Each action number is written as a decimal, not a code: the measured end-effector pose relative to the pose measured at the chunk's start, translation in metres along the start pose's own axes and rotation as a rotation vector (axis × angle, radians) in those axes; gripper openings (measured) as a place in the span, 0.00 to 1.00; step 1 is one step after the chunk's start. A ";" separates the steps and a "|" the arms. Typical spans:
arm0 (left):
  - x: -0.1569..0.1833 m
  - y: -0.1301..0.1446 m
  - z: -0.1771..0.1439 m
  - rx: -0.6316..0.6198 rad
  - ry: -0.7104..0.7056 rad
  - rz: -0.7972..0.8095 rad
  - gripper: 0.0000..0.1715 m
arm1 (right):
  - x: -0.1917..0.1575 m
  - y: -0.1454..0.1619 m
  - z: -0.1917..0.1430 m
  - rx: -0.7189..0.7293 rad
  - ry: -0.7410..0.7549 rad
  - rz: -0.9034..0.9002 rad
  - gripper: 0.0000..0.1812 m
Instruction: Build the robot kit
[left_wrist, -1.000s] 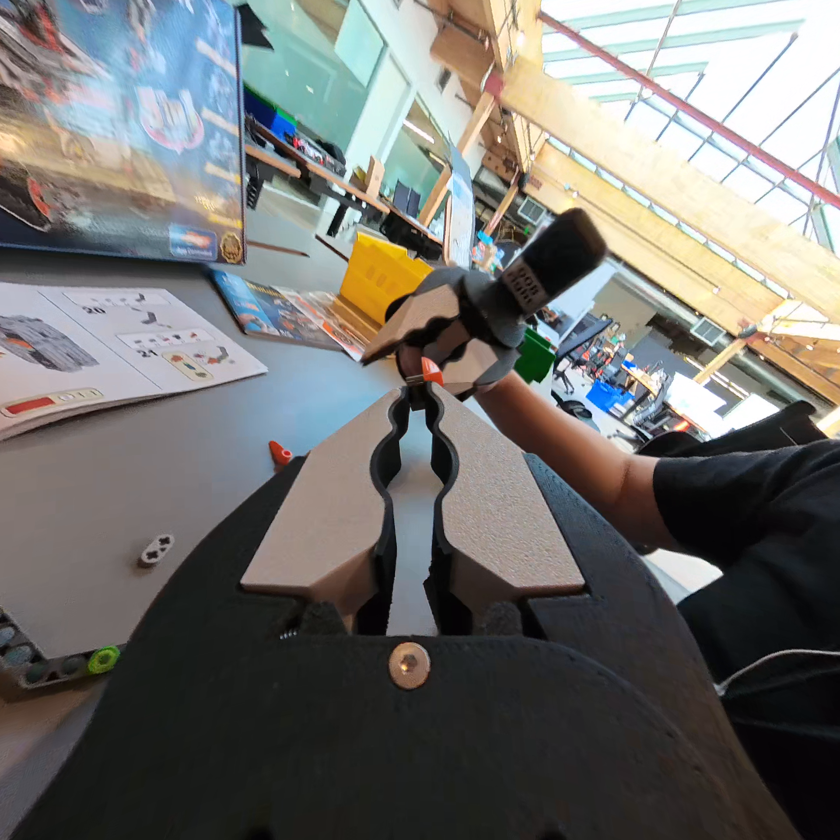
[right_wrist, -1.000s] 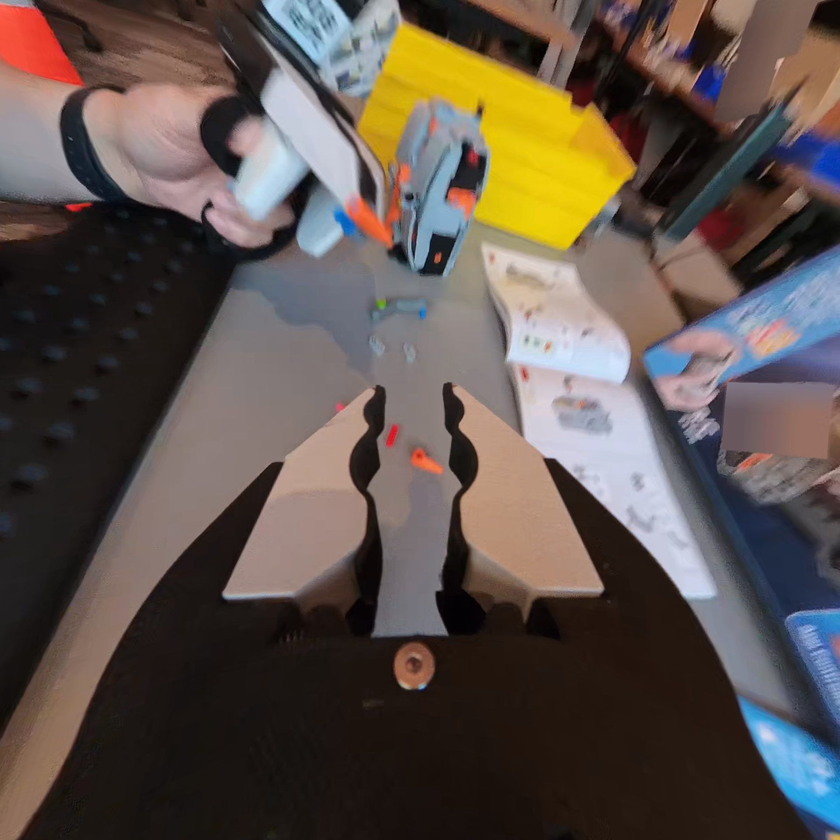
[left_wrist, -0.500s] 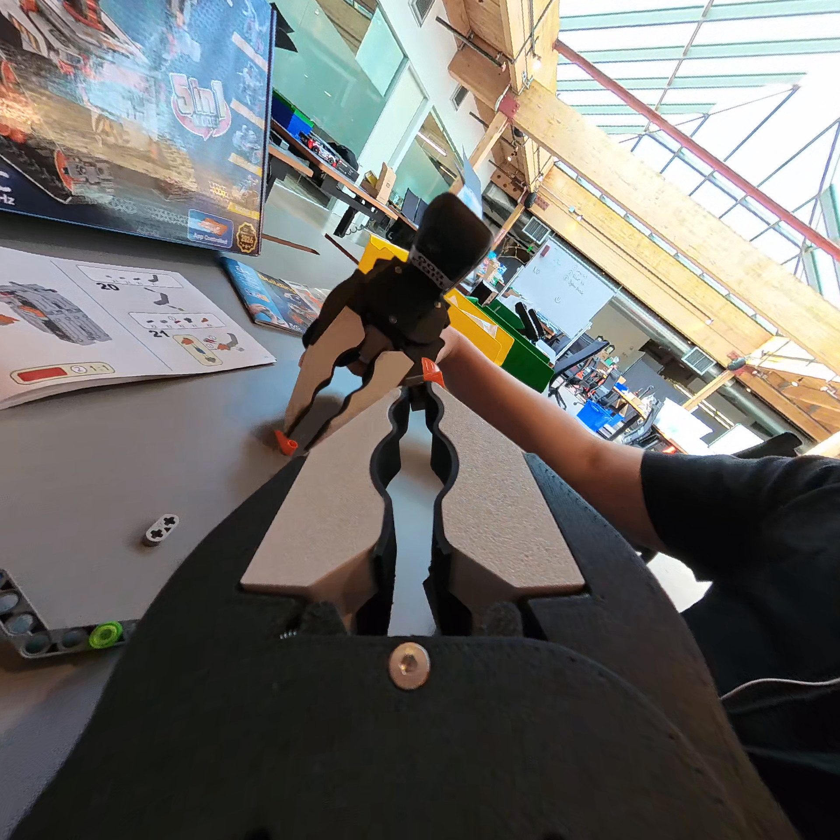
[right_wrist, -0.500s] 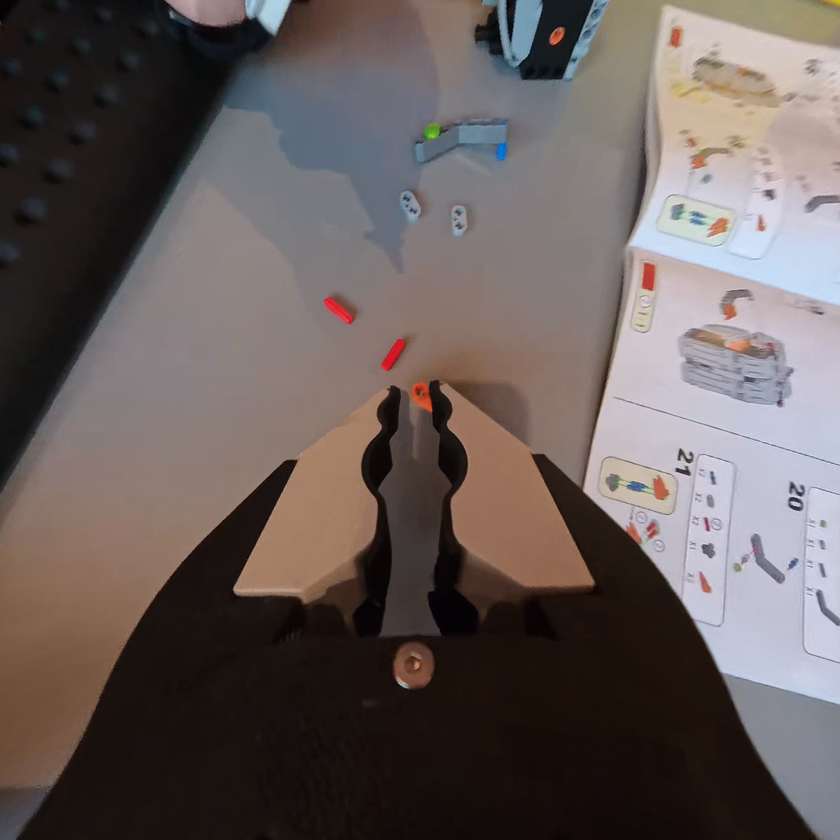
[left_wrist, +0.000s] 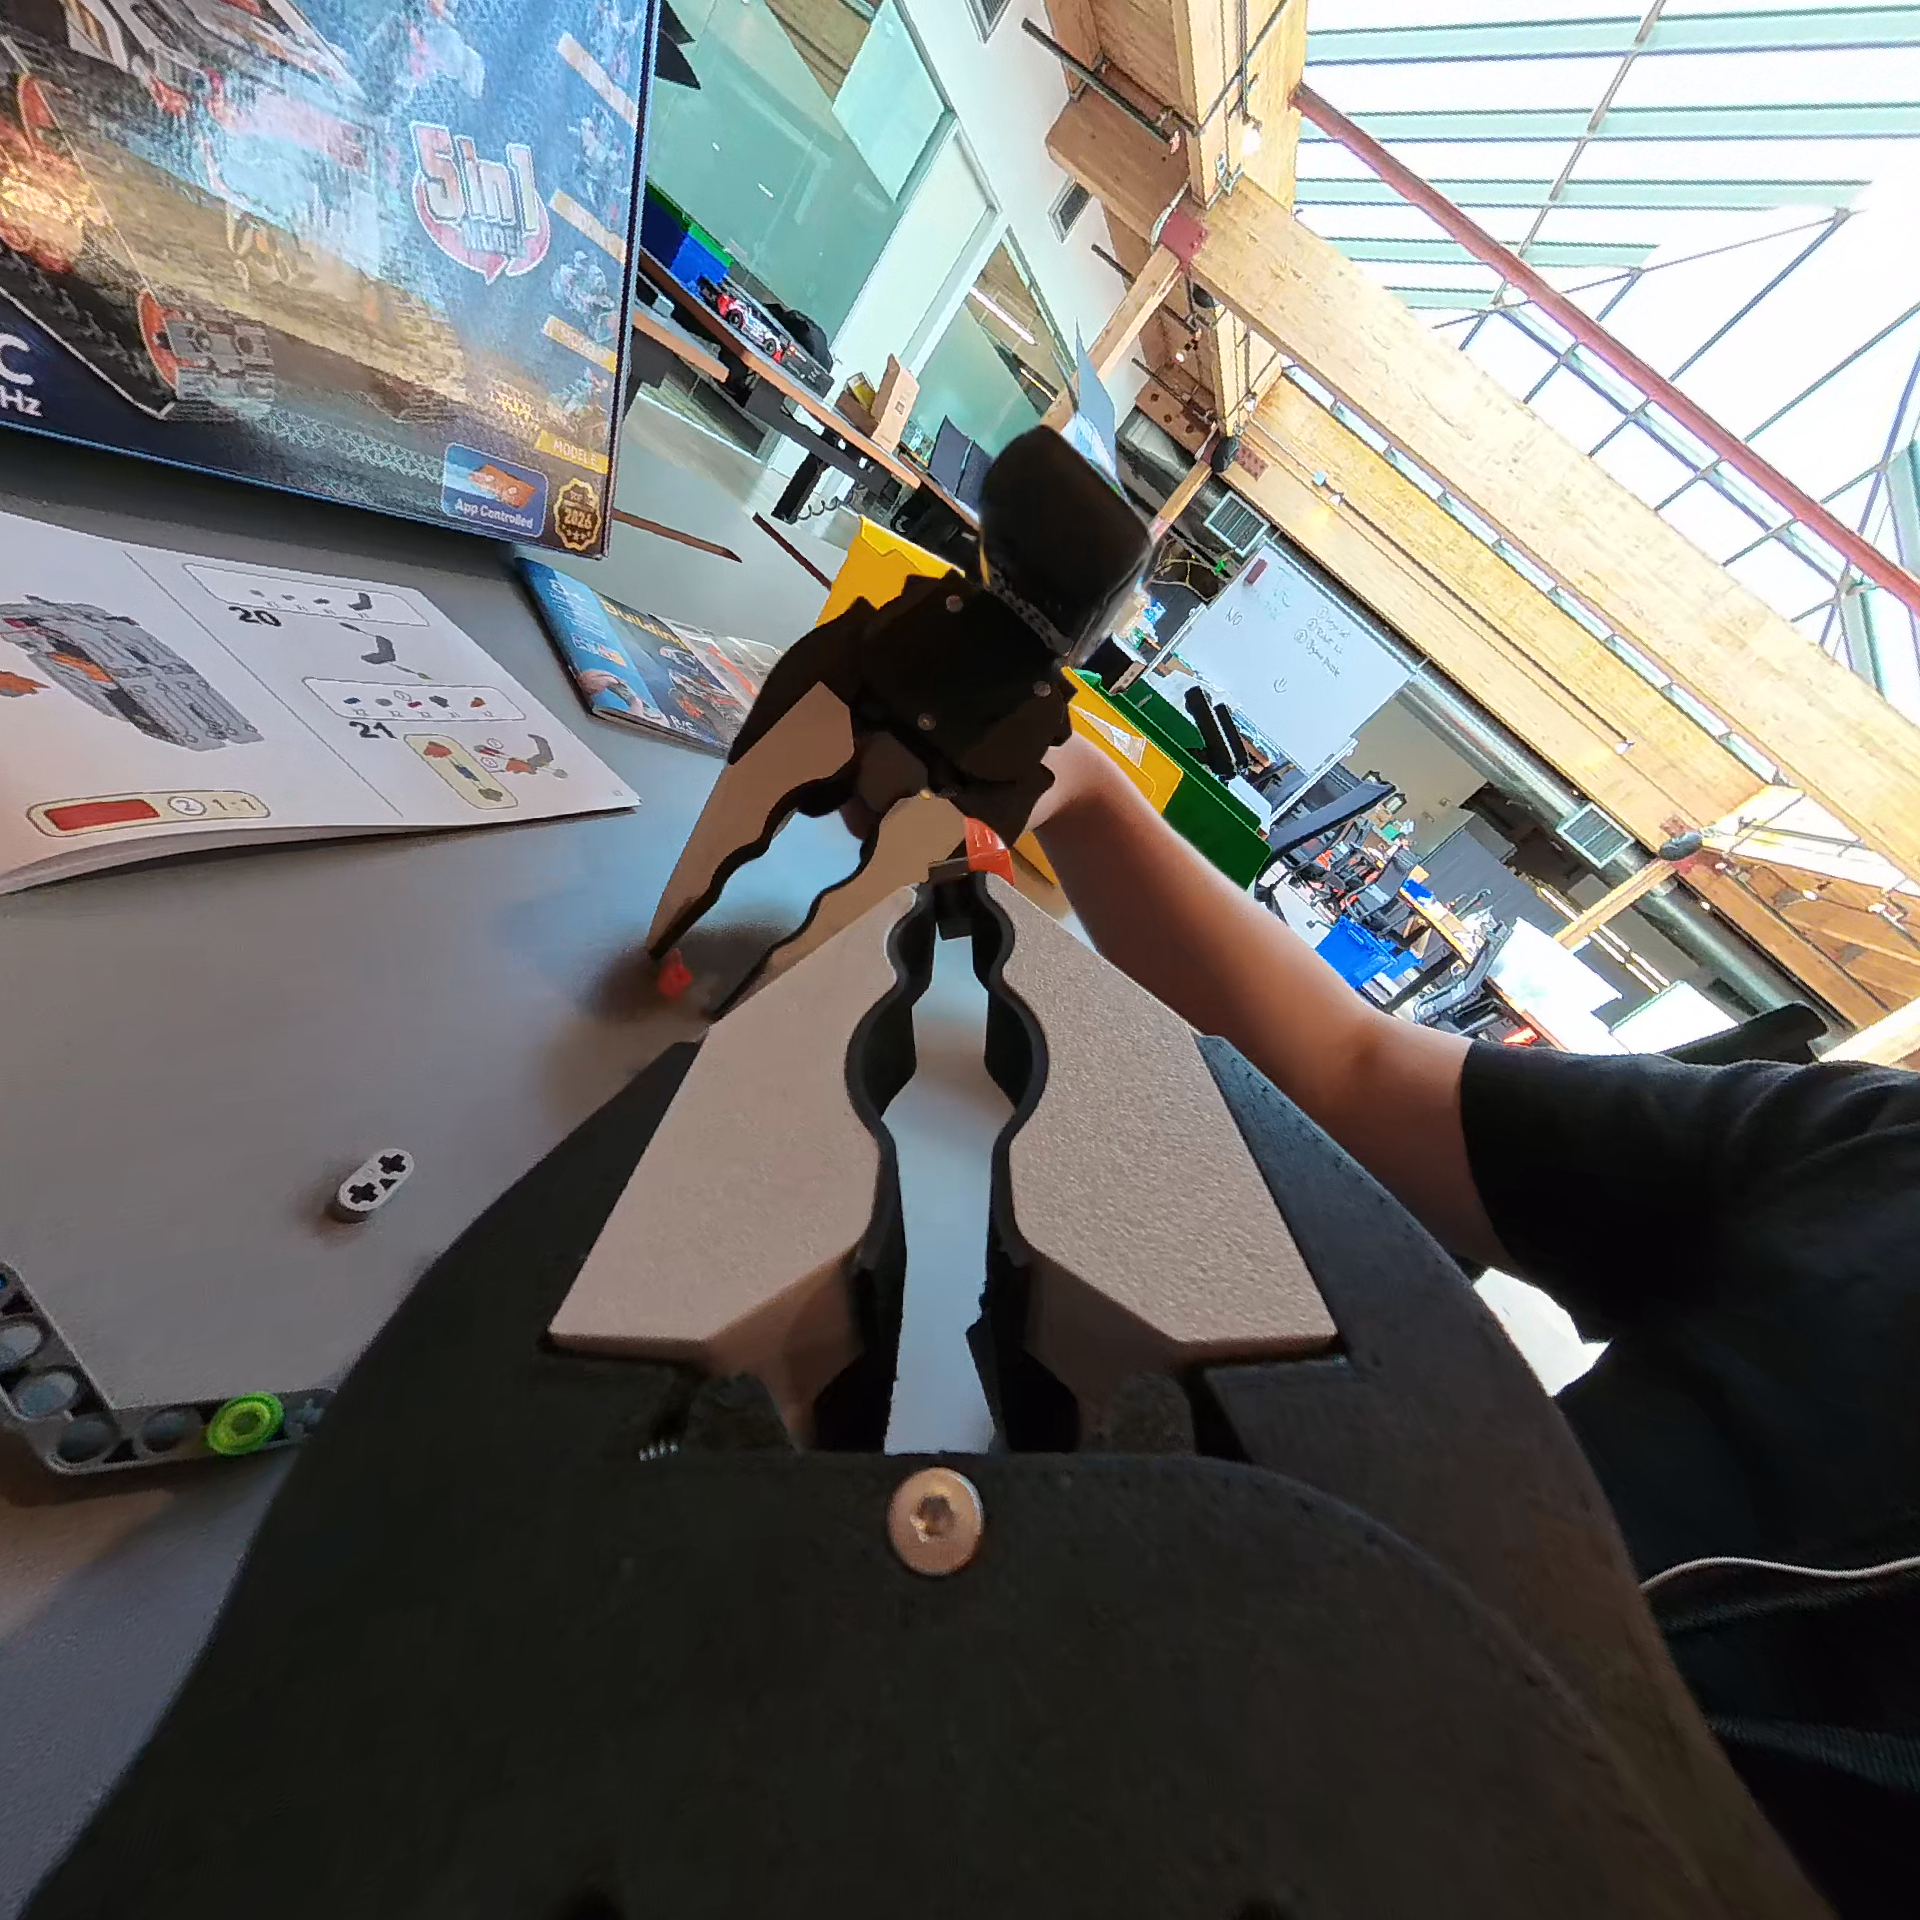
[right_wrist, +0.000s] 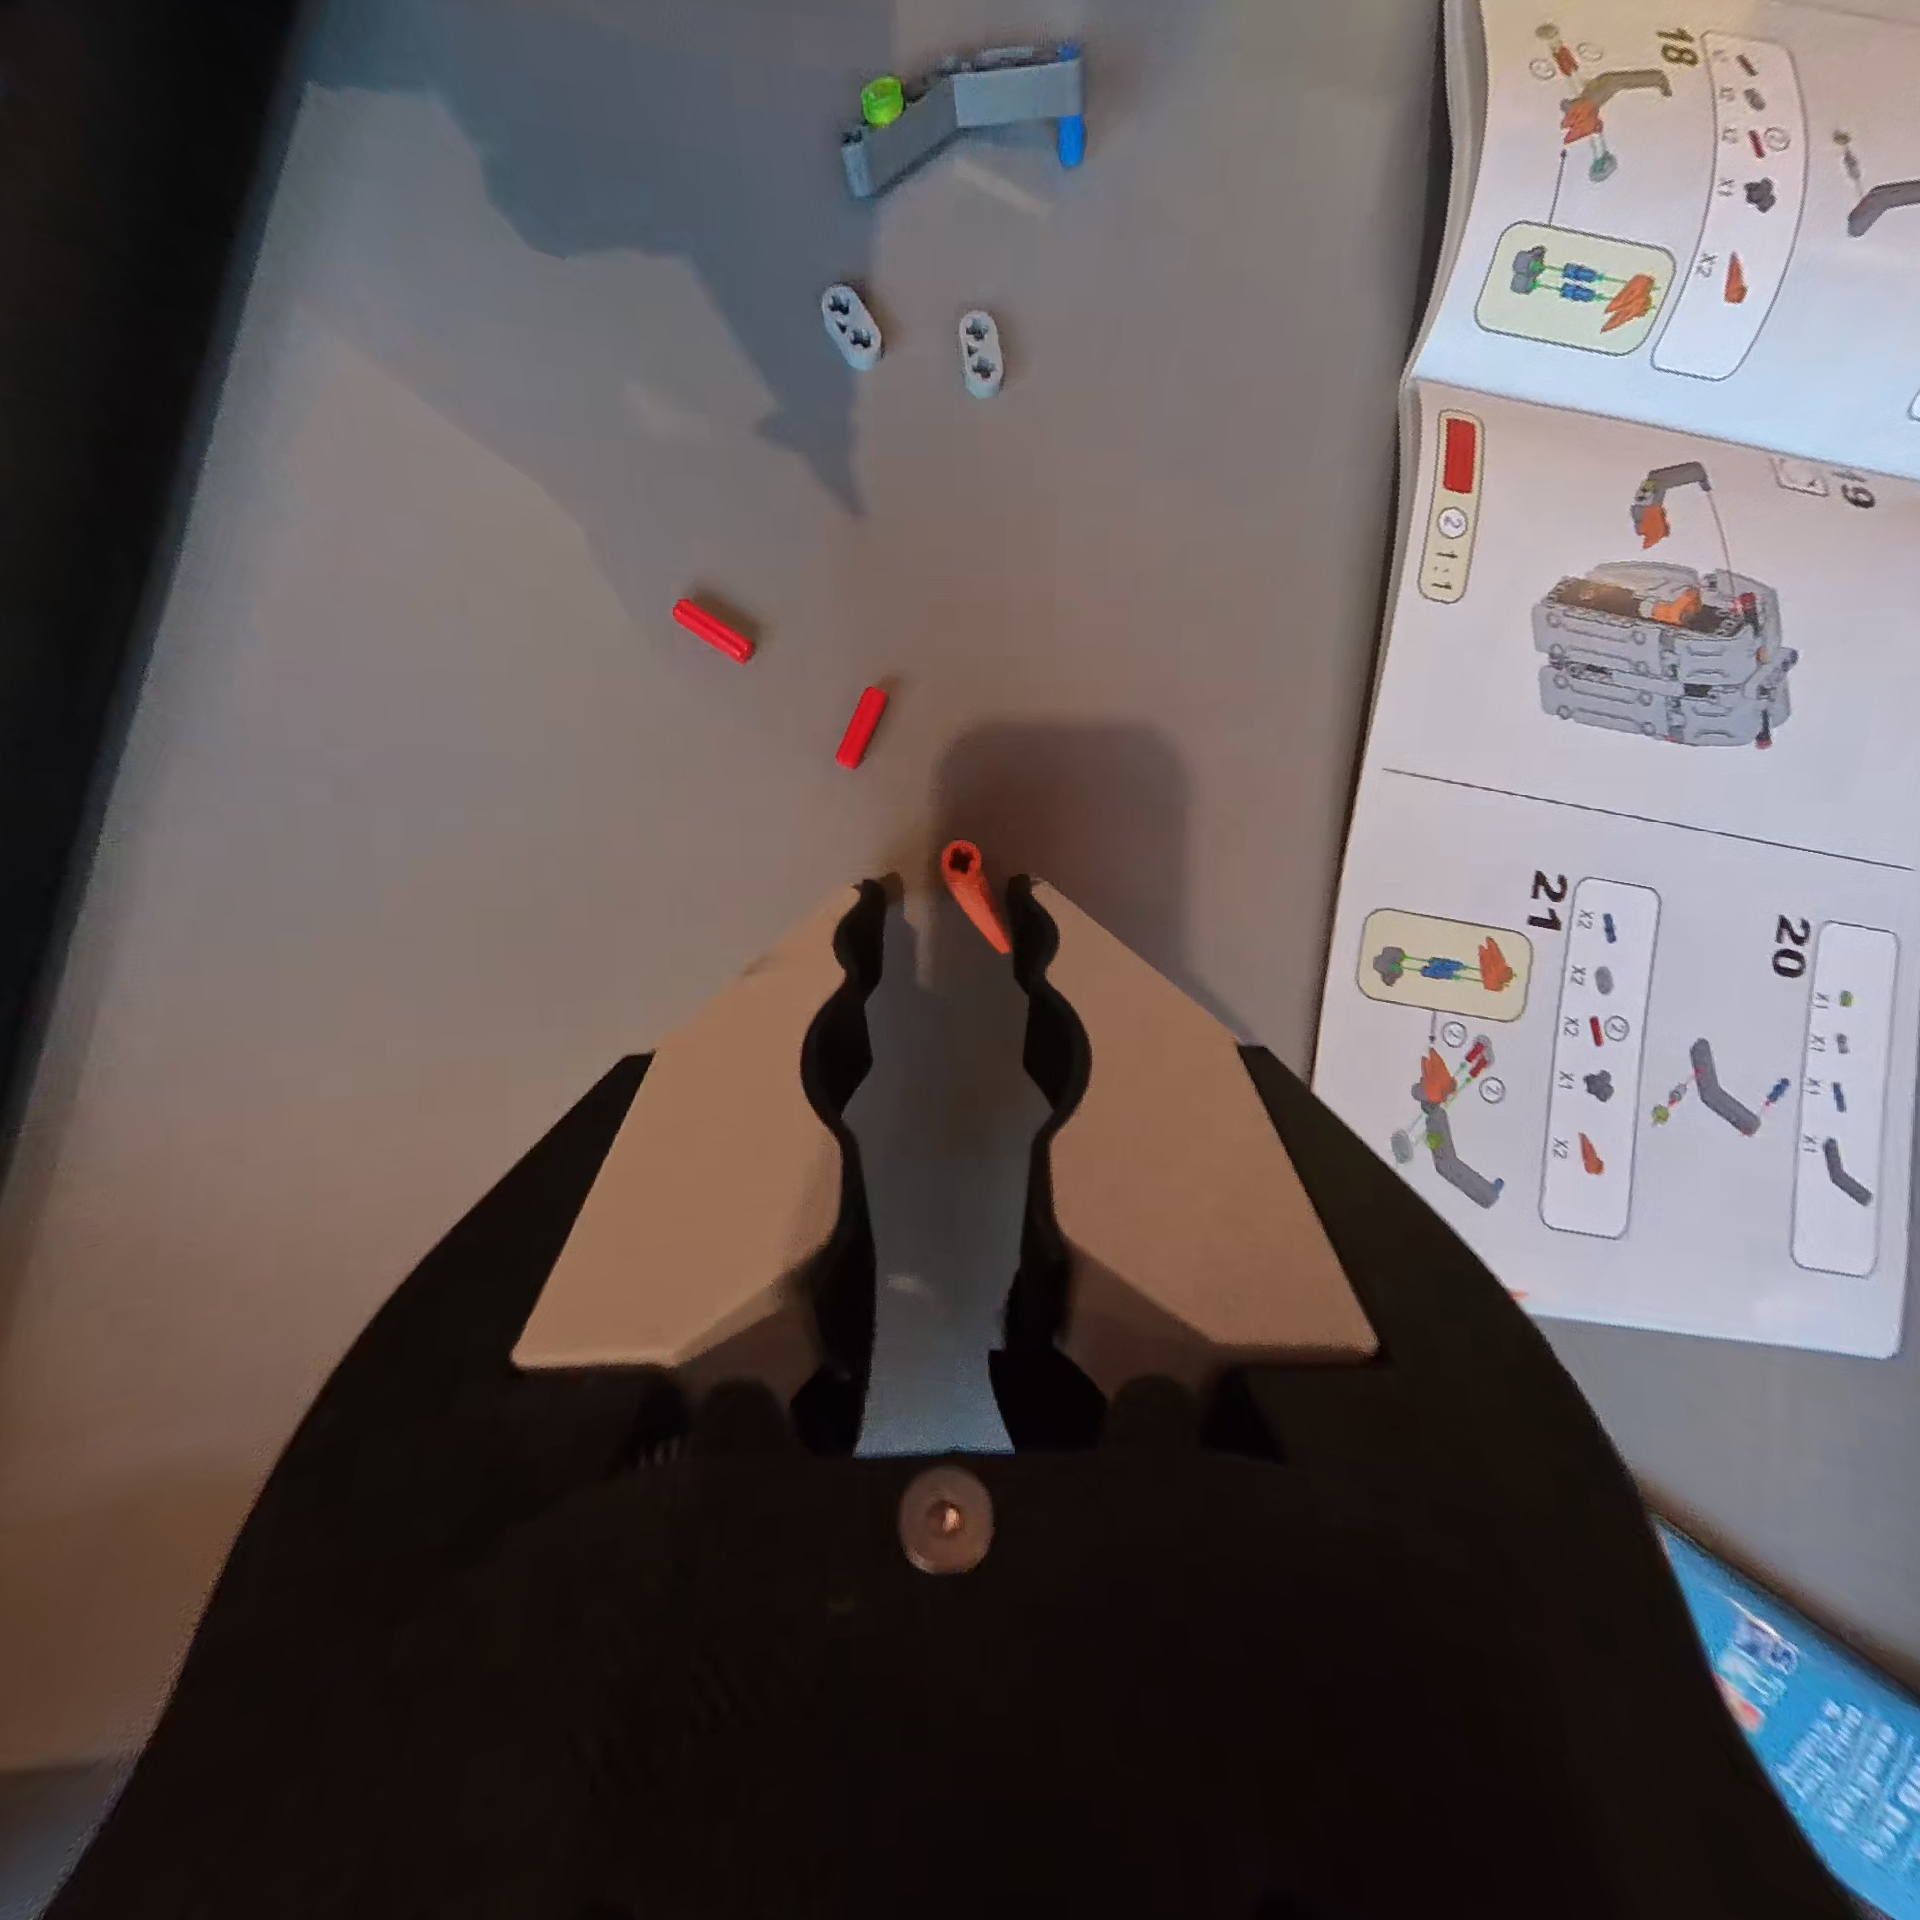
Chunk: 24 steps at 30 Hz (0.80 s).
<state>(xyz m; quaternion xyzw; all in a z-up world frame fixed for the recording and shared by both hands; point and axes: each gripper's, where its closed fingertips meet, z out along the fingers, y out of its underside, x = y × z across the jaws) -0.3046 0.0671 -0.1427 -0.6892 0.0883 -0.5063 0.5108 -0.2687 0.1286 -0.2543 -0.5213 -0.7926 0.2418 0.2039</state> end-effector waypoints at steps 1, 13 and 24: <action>0.000 0.000 0.000 0.000 -0.002 0.001 0.03 | 0.001 0.001 -0.001 -0.009 0.014 -0.009 0.12; 0.000 0.001 0.000 -0.006 -0.006 0.002 0.03 | 0.007 0.006 -0.004 -0.109 0.020 0.279 0.09; 0.001 0.000 -0.001 -0.002 -0.001 0.005 0.03 | 0.007 0.000 0.002 -0.136 0.109 0.301 0.12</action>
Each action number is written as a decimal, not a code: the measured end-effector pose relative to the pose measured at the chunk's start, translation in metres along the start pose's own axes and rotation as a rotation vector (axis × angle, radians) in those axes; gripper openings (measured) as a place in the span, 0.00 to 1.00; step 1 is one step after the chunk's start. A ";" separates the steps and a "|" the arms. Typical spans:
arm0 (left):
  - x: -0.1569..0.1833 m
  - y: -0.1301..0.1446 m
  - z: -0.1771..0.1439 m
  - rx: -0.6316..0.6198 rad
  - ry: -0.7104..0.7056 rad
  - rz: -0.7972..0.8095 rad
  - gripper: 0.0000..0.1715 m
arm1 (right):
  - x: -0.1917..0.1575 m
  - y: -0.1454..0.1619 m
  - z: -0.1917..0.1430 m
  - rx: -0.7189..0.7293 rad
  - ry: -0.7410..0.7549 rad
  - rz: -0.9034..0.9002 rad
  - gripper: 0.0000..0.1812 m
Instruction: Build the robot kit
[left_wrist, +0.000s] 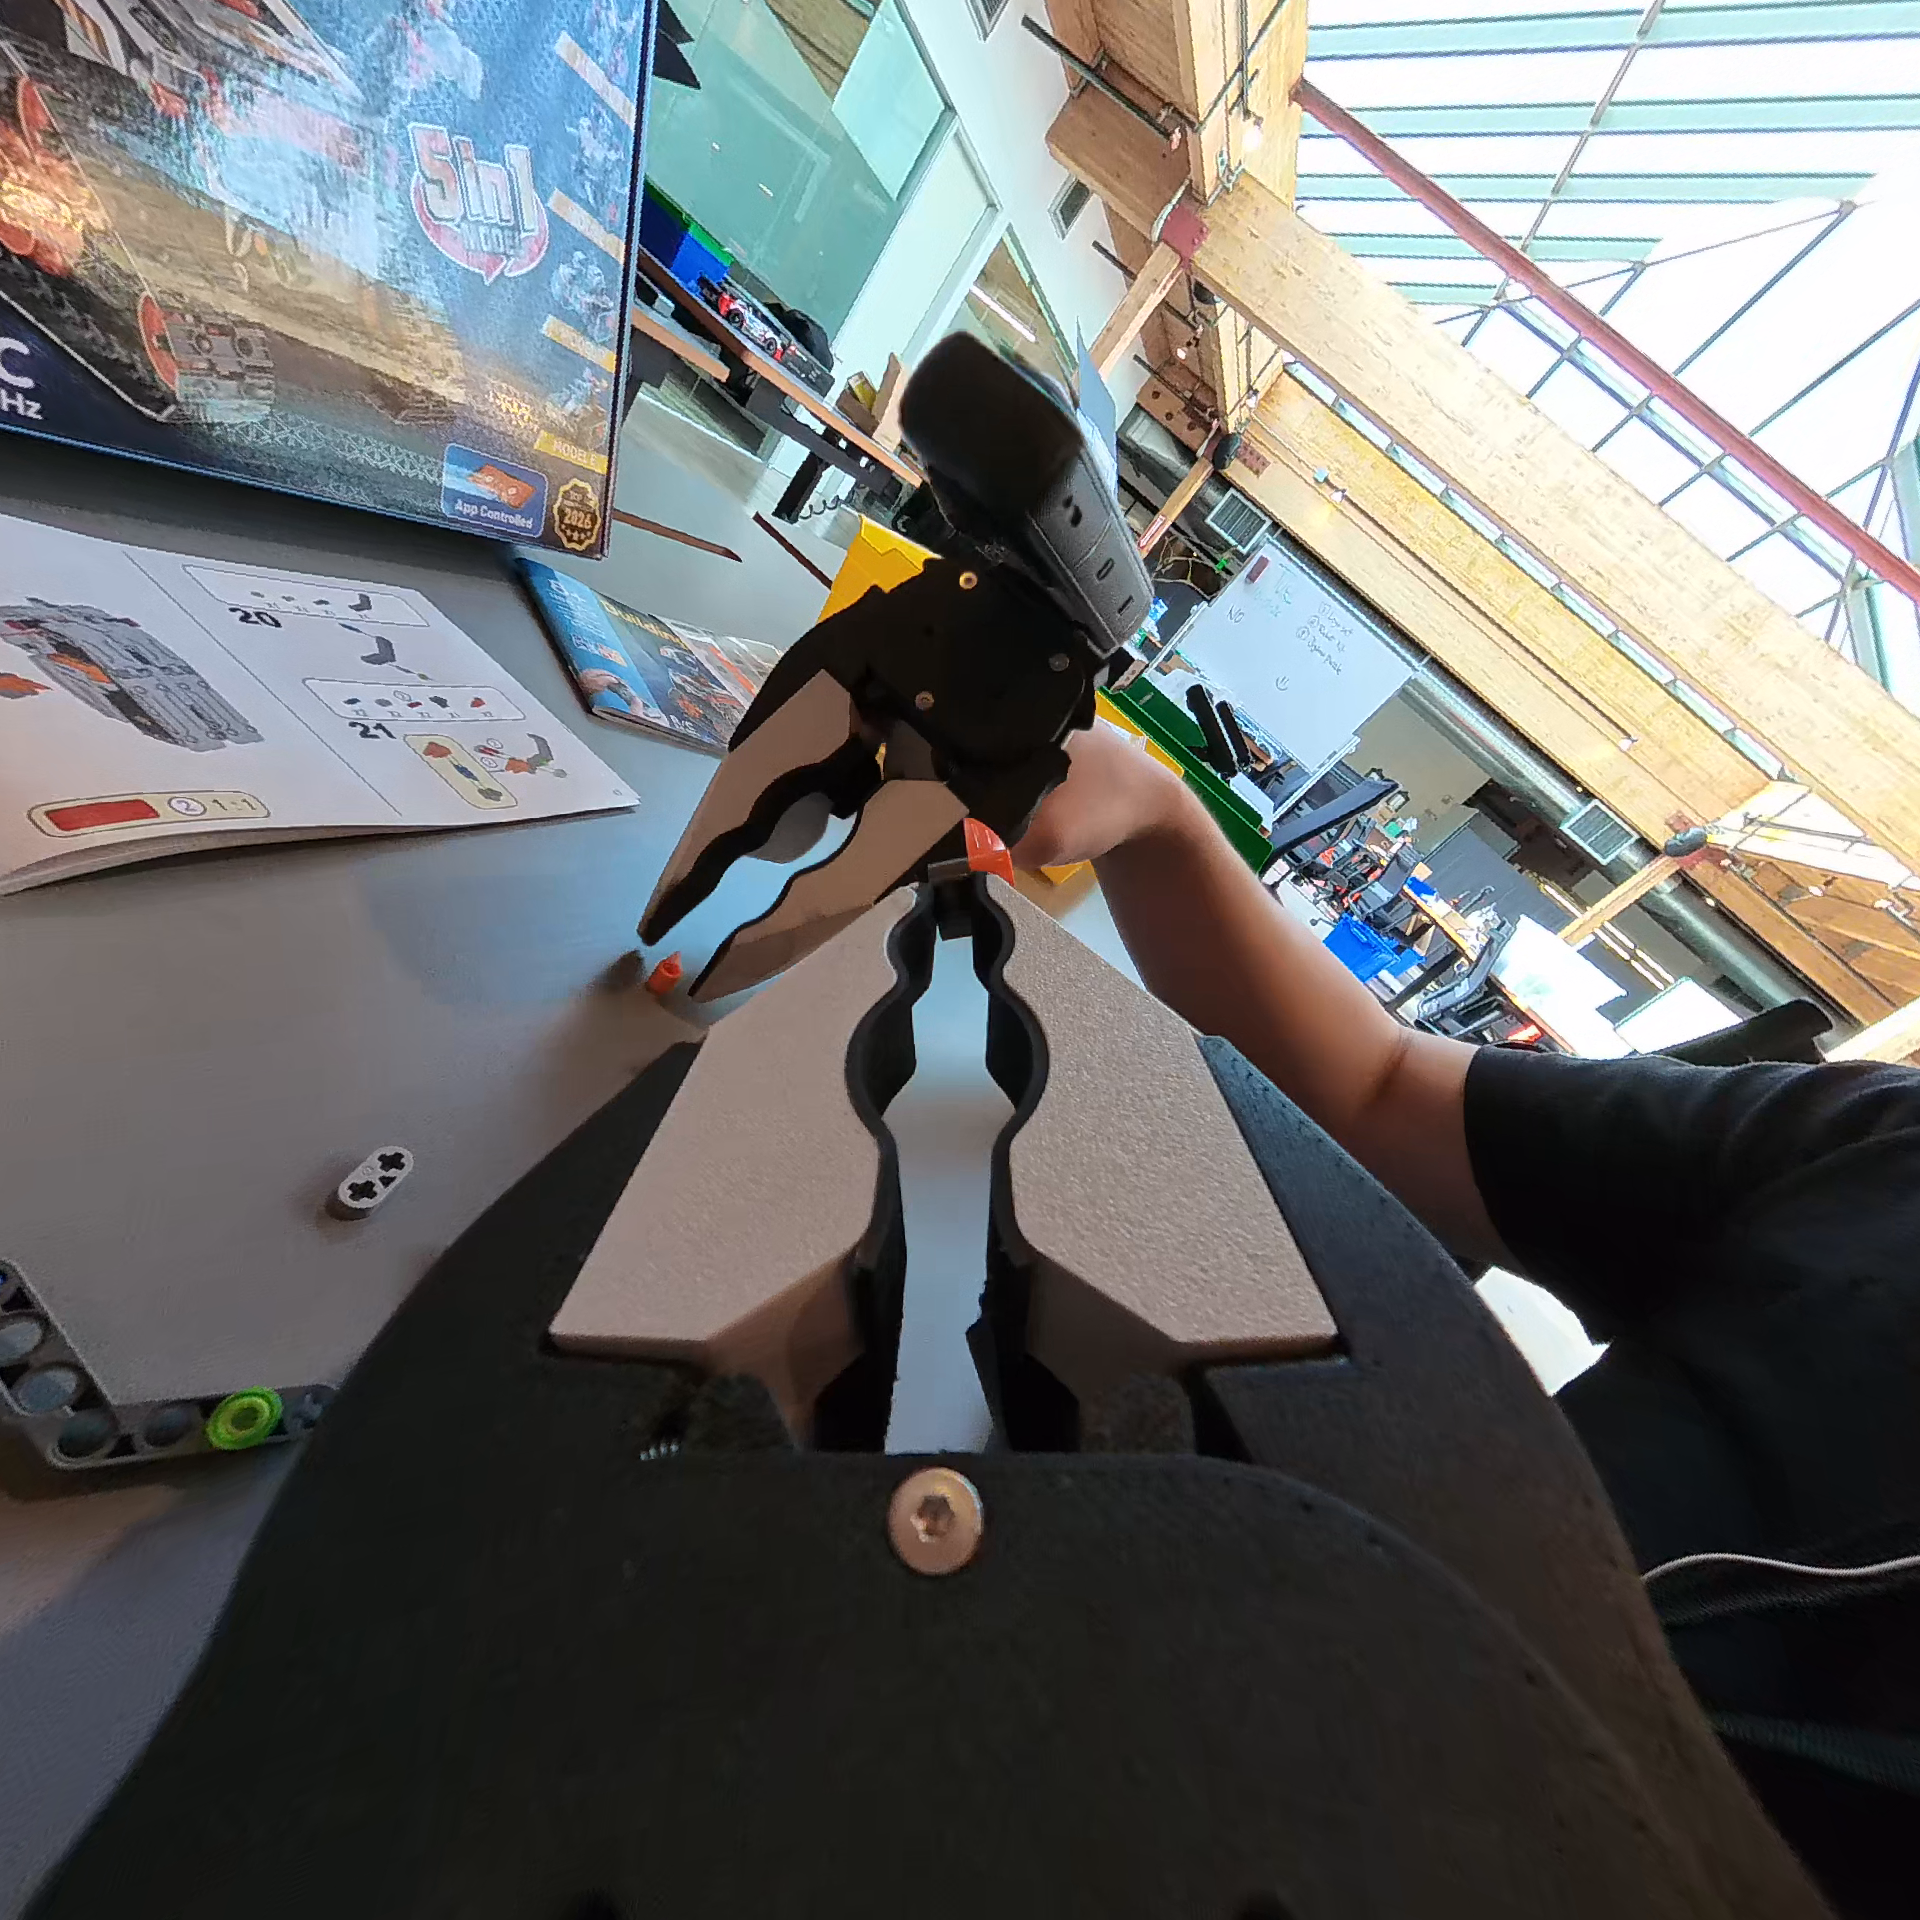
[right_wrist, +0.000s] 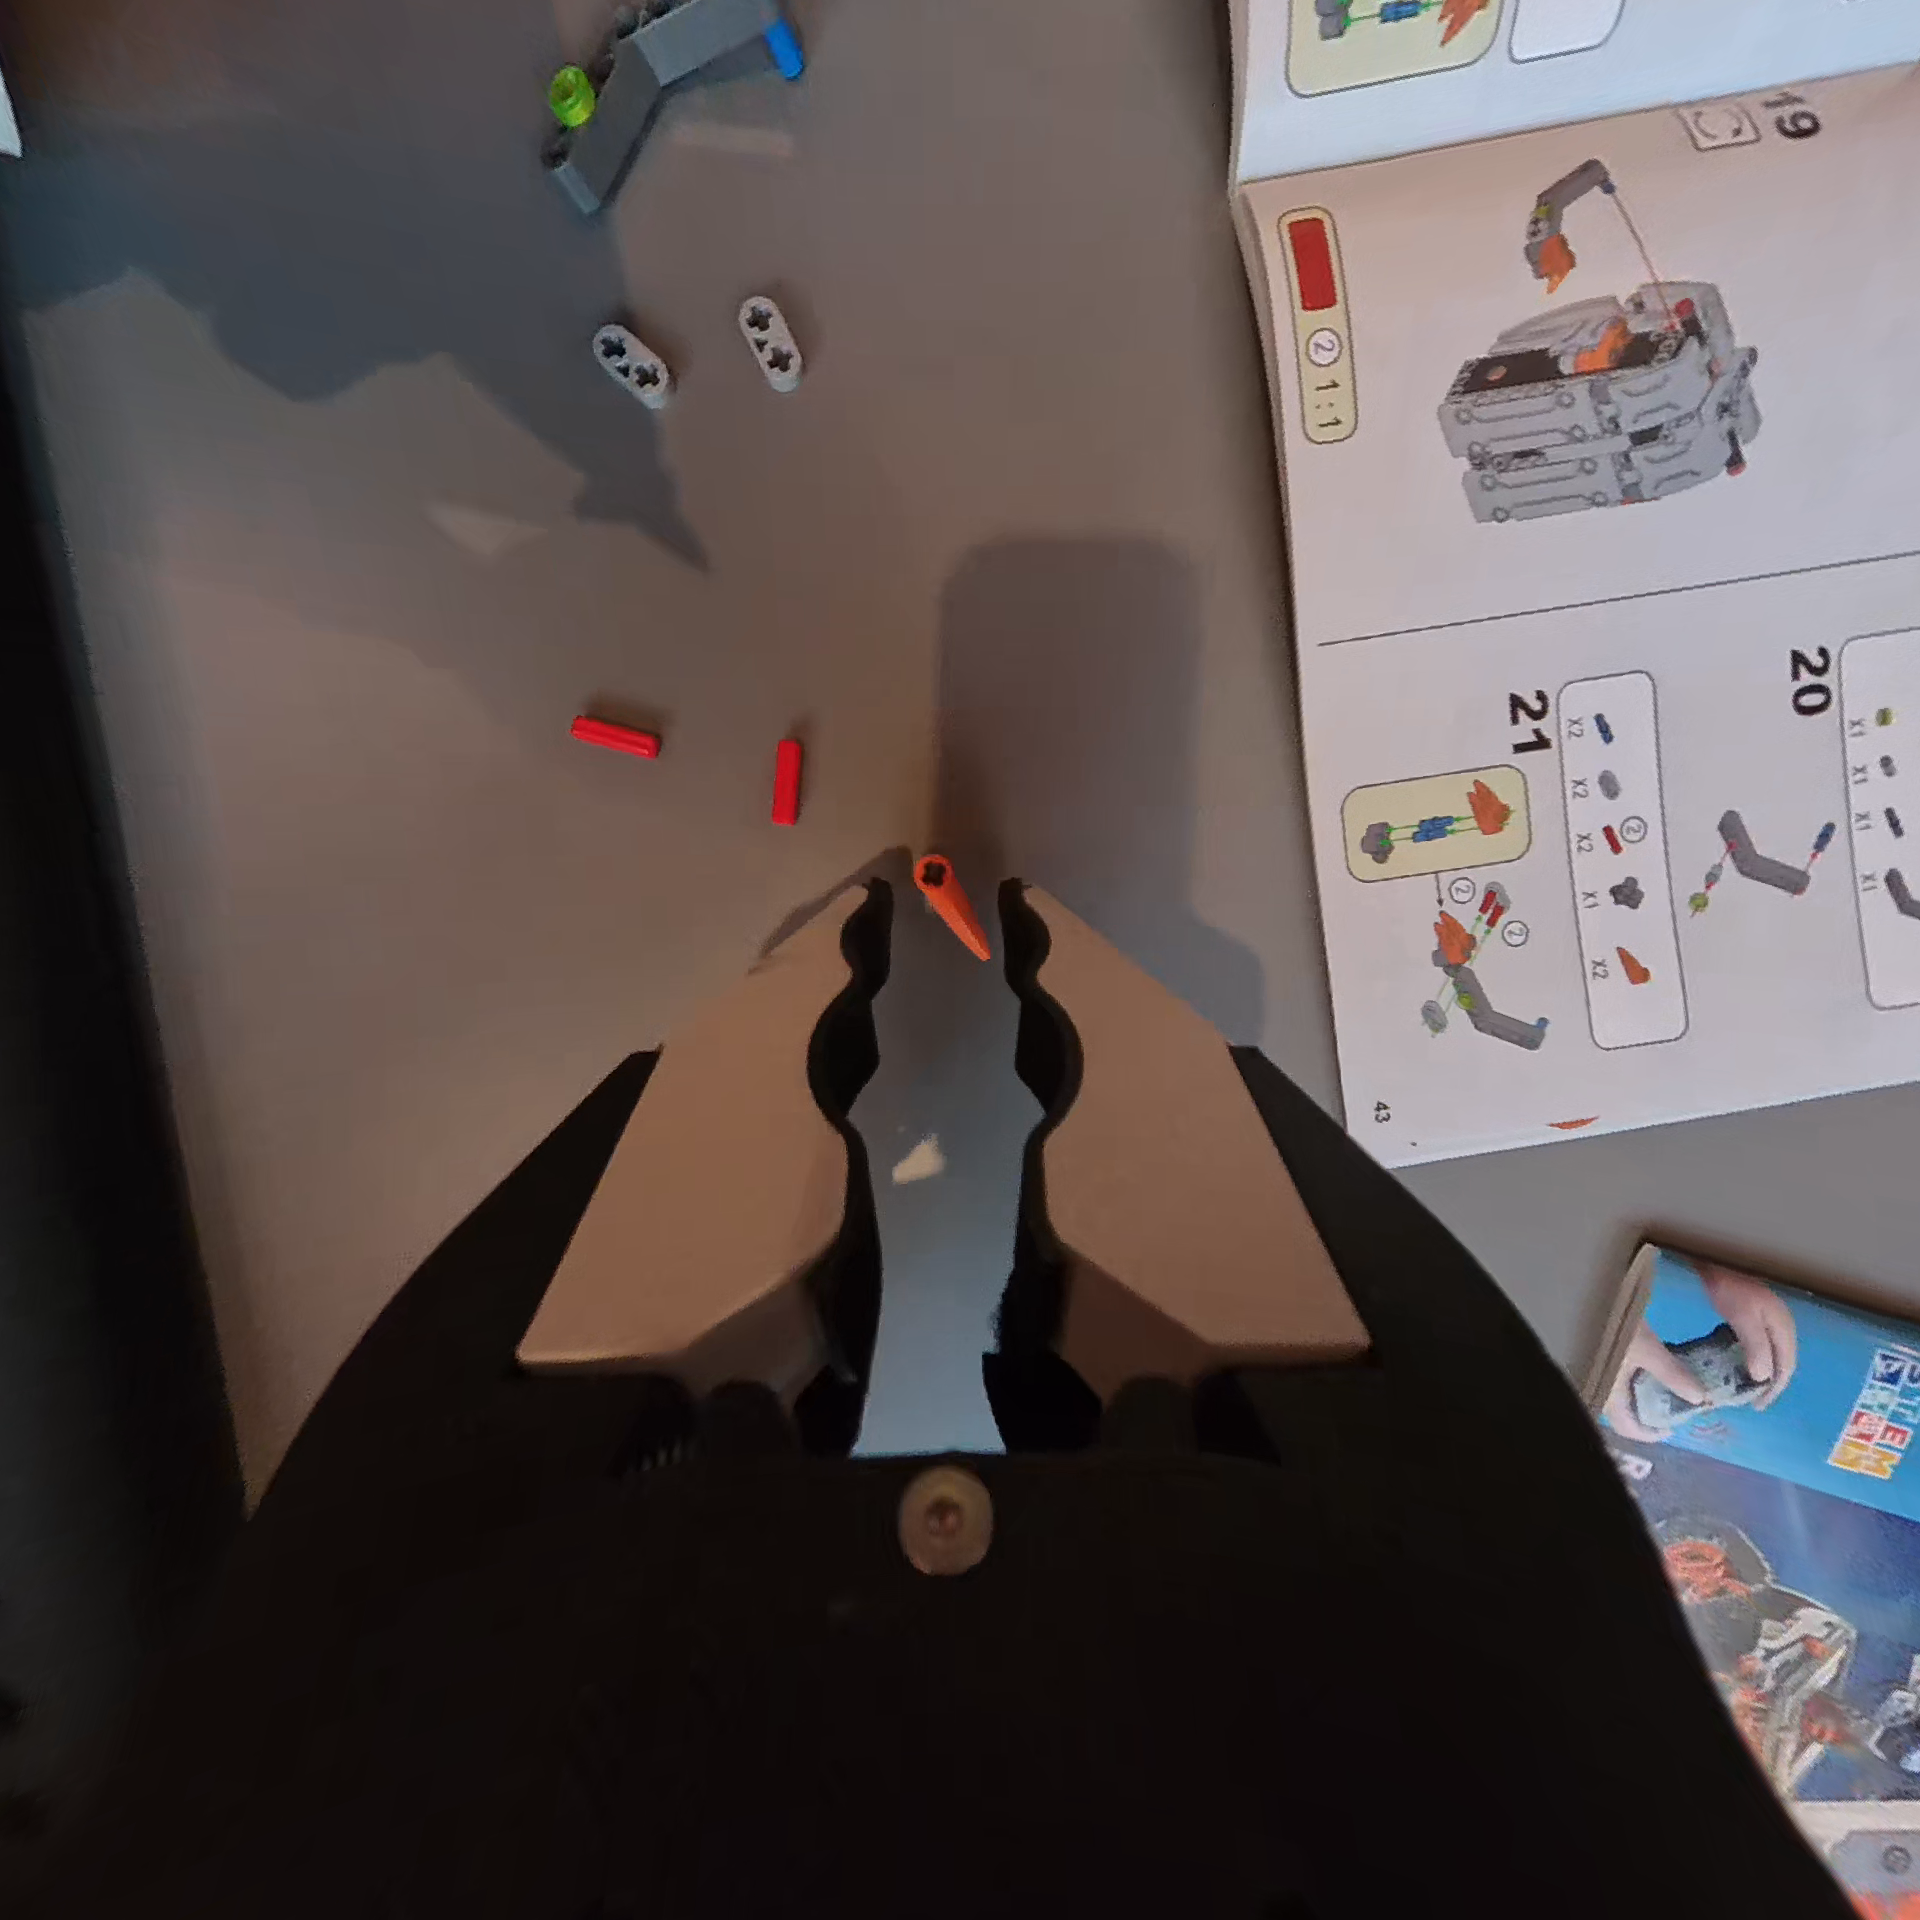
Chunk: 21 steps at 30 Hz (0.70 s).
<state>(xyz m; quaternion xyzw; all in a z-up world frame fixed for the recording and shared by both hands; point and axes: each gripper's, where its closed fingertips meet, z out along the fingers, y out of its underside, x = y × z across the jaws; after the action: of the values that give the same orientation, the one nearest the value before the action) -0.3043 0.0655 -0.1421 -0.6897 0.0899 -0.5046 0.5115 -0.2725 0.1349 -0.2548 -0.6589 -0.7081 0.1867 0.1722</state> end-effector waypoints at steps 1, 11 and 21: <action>0.000 0.000 0.000 -0.001 0.000 0.001 0.03 | 0.000 -0.001 0.001 0.001 0.003 -0.020 0.10; 0.000 0.001 0.001 -0.009 -0.004 0.003 0.03 | -0.001 -0.003 0.001 0.004 0.019 -0.125 0.07; -0.001 0.002 0.002 -0.014 -0.009 0.001 0.03 | -0.002 -0.002 0.004 0.003 0.014 -0.142 0.04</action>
<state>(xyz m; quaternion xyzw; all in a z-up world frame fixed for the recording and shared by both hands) -0.3028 0.0664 -0.1447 -0.6953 0.0916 -0.5006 0.5074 -0.2760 0.1323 -0.2568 -0.6078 -0.7517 0.1706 0.1910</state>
